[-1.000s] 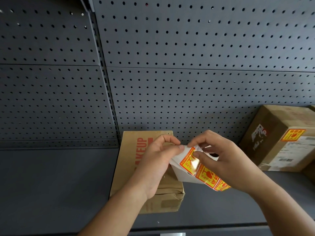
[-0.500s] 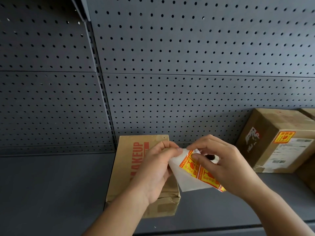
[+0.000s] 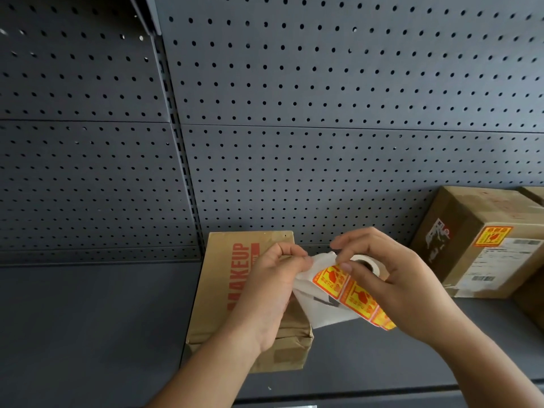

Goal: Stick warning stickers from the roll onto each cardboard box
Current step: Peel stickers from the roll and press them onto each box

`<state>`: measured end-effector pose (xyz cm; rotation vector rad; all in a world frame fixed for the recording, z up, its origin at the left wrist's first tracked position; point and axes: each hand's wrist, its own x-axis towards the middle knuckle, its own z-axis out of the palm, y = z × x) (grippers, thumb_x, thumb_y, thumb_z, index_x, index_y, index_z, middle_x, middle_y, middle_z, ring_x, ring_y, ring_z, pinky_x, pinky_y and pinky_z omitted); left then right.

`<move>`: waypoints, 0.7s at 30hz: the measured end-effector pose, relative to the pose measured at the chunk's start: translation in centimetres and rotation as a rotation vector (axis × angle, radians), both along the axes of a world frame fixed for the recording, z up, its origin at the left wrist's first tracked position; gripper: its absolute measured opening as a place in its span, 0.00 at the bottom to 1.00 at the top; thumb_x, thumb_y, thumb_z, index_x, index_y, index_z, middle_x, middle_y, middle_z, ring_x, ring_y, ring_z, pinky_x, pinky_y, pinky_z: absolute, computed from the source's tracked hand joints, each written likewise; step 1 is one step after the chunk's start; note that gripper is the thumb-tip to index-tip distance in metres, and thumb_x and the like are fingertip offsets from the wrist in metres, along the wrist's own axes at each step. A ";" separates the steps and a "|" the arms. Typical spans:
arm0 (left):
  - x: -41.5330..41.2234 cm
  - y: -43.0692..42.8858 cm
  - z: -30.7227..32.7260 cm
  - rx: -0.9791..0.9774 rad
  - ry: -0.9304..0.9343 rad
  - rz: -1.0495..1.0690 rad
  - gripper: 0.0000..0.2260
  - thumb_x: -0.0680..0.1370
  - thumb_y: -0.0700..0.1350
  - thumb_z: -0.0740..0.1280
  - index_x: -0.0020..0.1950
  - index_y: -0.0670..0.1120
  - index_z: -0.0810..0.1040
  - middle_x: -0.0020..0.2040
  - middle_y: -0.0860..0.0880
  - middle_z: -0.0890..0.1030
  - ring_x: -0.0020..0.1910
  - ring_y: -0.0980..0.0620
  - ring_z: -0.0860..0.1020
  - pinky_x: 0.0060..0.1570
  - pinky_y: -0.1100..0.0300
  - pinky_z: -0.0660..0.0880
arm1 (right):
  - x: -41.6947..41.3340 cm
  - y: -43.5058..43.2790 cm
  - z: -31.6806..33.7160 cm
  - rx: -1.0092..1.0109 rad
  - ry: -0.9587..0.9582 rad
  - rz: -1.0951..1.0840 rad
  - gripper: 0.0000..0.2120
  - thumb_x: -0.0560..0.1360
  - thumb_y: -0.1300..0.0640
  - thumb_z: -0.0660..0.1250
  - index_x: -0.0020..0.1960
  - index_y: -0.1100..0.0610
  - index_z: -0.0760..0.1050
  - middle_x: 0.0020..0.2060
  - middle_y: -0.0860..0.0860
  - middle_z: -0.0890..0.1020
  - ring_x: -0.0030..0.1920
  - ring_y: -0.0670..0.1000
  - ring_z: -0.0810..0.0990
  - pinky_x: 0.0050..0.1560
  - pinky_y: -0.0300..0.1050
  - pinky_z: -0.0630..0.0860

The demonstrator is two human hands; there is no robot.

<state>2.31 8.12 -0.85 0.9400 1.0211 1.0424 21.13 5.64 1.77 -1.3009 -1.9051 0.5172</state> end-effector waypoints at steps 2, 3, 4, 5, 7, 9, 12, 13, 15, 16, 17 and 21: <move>0.1 -0.1 0.1 0.005 0.022 0.015 0.03 0.74 0.44 0.71 0.41 0.52 0.80 0.48 0.42 0.83 0.47 0.45 0.78 0.50 0.48 0.72 | 0.3 -0.4 0.1 -0.027 0.082 0.022 0.07 0.77 0.57 0.69 0.47 0.44 0.79 0.55 0.38 0.83 0.64 0.42 0.78 0.61 0.56 0.76; 0.2 -0.1 0.0 0.005 0.025 0.025 0.04 0.75 0.43 0.70 0.42 0.52 0.80 0.48 0.42 0.83 0.47 0.46 0.78 0.50 0.49 0.71 | 0.4 -0.6 0.2 -0.027 0.119 0.037 0.06 0.77 0.56 0.68 0.47 0.44 0.79 0.54 0.40 0.84 0.65 0.43 0.78 0.61 0.60 0.76; 0.3 0.0 -0.1 0.006 0.033 0.034 0.05 0.77 0.41 0.69 0.43 0.51 0.80 0.48 0.42 0.84 0.47 0.47 0.79 0.50 0.50 0.71 | 0.6 -0.8 0.3 -0.023 0.152 0.050 0.04 0.77 0.54 0.67 0.48 0.44 0.79 0.53 0.42 0.85 0.65 0.43 0.78 0.61 0.61 0.76; 0.5 0.0 -0.2 0.009 0.047 0.040 0.06 0.78 0.40 0.69 0.45 0.51 0.80 0.49 0.42 0.84 0.47 0.47 0.79 0.49 0.51 0.71 | 0.7 -0.9 0.4 -0.014 0.187 0.057 0.04 0.76 0.53 0.67 0.48 0.45 0.79 0.52 0.44 0.86 0.65 0.45 0.79 0.61 0.61 0.77; 0.7 -0.1 -0.1 0.014 0.076 0.036 0.05 0.79 0.40 0.67 0.47 0.49 0.79 0.48 0.44 0.84 0.46 0.48 0.79 0.46 0.53 0.72 | 1.2 -1.2 0.7 0.017 0.280 0.068 0.02 0.77 0.52 0.67 0.48 0.48 0.79 0.50 0.48 0.86 0.63 0.49 0.81 0.61 0.59 0.78; 1.0 -0.2 -0.1 0.019 0.101 0.024 0.03 0.80 0.41 0.67 0.49 0.49 0.78 0.47 0.47 0.83 0.44 0.49 0.79 0.42 0.56 0.71 | 1.7 -1.4 1.0 0.067 0.371 0.080 0.06 0.76 0.49 0.70 0.49 0.51 0.79 0.49 0.51 0.87 0.59 0.51 0.84 0.59 0.54 0.80; 1.4 -0.4 -0.1 0.030 0.142 0.000 0.02 0.80 0.42 0.67 0.50 0.48 0.78 0.45 0.49 0.81 0.42 0.52 0.77 0.40 0.58 0.72 | 2.2 -1.6 1.6 0.114 0.481 0.051 0.09 0.77 0.50 0.71 0.50 0.56 0.78 0.48 0.54 0.87 0.54 0.56 0.85 0.56 0.52 0.82; 1.5 -0.5 -0.1 0.038 0.153 -0.002 0.02 0.80 0.42 0.67 0.49 0.48 0.77 0.44 0.49 0.81 0.42 0.52 0.77 0.41 0.58 0.72 | 2.4 -1.7 1.7 0.122 0.510 0.034 0.05 0.77 0.57 0.69 0.50 0.59 0.78 0.48 0.56 0.87 0.52 0.58 0.85 0.55 0.51 0.82; 1.7 -0.7 -0.1 0.067 0.200 -0.014 0.02 0.81 0.42 0.66 0.50 0.48 0.77 0.44 0.49 0.82 0.41 0.54 0.78 0.39 0.61 0.73 | 2.8 -1.6 2.0 0.143 0.546 -0.004 0.02 0.77 0.62 0.68 0.50 0.59 0.77 0.47 0.58 0.86 0.50 0.60 0.85 0.55 0.51 0.82; 1.8 -0.9 0.0 0.099 0.250 -0.028 0.02 0.81 0.43 0.66 0.51 0.49 0.77 0.45 0.50 0.82 0.41 0.56 0.77 0.38 0.64 0.72 | 3.0 -1.6 2.0 0.156 0.556 -0.014 0.02 0.78 0.60 0.69 0.50 0.57 0.77 0.47 0.58 0.86 0.50 0.60 0.85 0.56 0.52 0.81; 1.8 -1.1 0.0 0.146 0.313 -0.049 0.02 0.81 0.44 0.66 0.51 0.50 0.77 0.46 0.51 0.83 0.41 0.58 0.77 0.37 0.67 0.71 | 3.2 -1.5 2.1 0.166 0.571 -0.020 0.03 0.78 0.57 0.70 0.50 0.54 0.78 0.48 0.59 0.85 0.50 0.60 0.84 0.56 0.53 0.81; 1.6 -2.0 0.0 0.395 0.593 -0.259 0.03 0.81 0.52 0.65 0.54 0.55 0.76 0.49 0.57 0.83 0.45 0.65 0.79 0.39 0.72 0.72 | 2.9 -1.2 2.4 0.142 0.601 -0.035 0.02 0.76 0.55 0.71 0.48 0.50 0.79 0.43 0.55 0.84 0.44 0.53 0.83 0.50 0.44 0.82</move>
